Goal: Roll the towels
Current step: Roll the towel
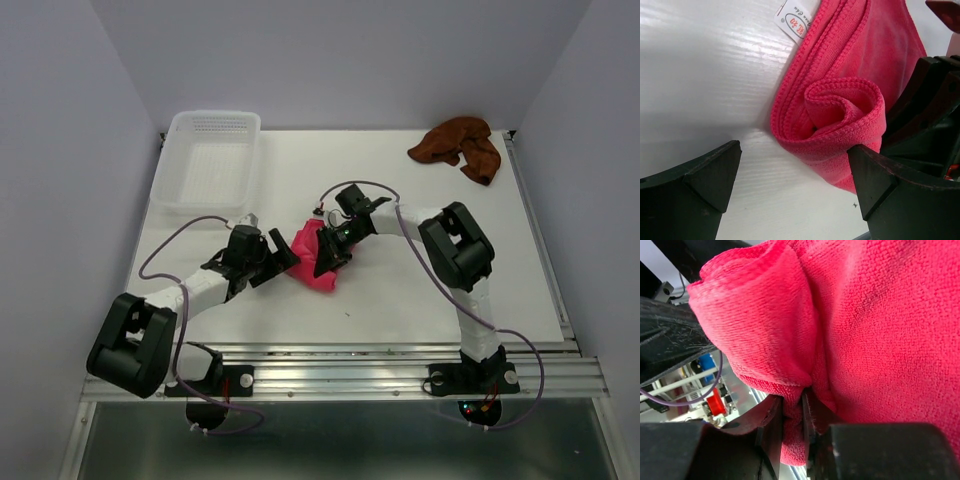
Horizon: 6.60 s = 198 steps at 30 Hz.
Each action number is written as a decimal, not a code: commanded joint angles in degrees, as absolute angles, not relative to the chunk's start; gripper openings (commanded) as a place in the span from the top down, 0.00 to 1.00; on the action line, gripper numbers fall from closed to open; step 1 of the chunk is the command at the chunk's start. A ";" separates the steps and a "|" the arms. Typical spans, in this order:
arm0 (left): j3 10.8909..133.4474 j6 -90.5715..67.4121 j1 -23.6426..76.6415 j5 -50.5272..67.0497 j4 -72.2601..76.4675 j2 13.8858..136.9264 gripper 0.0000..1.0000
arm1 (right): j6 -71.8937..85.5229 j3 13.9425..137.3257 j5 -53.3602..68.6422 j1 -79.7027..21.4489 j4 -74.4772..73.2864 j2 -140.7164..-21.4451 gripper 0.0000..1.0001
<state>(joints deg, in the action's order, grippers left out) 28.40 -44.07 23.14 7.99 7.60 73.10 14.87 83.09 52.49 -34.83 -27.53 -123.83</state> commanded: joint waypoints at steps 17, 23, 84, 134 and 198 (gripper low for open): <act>37.43 -45.61 25.57 3.08 12.31 86.12 0.11 | -0.44 76.83 16.22 -42.97 -24.36 -100.29 0.38; 40.69 -45.62 26.54 3.43 9.50 88.41 0.12 | -7.37 69.89 5.21 -50.00 -18.30 -95.71 0.36; 36.91 -44.74 26.54 8.96 6.14 71.54 0.01 | 35.58 62.58 46.83 -29.19 -2.12 -107.92 0.99; 57.21 -44.38 32.08 21.01 23.90 102.65 0.01 | 44.56 59.68 48.43 -8.96 1.06 -116.46 0.92; 66.36 -54.23 35.51 5.98 -18.81 98.00 0.22 | 6.67 48.78 -12.93 -50.54 2.55 -92.81 0.96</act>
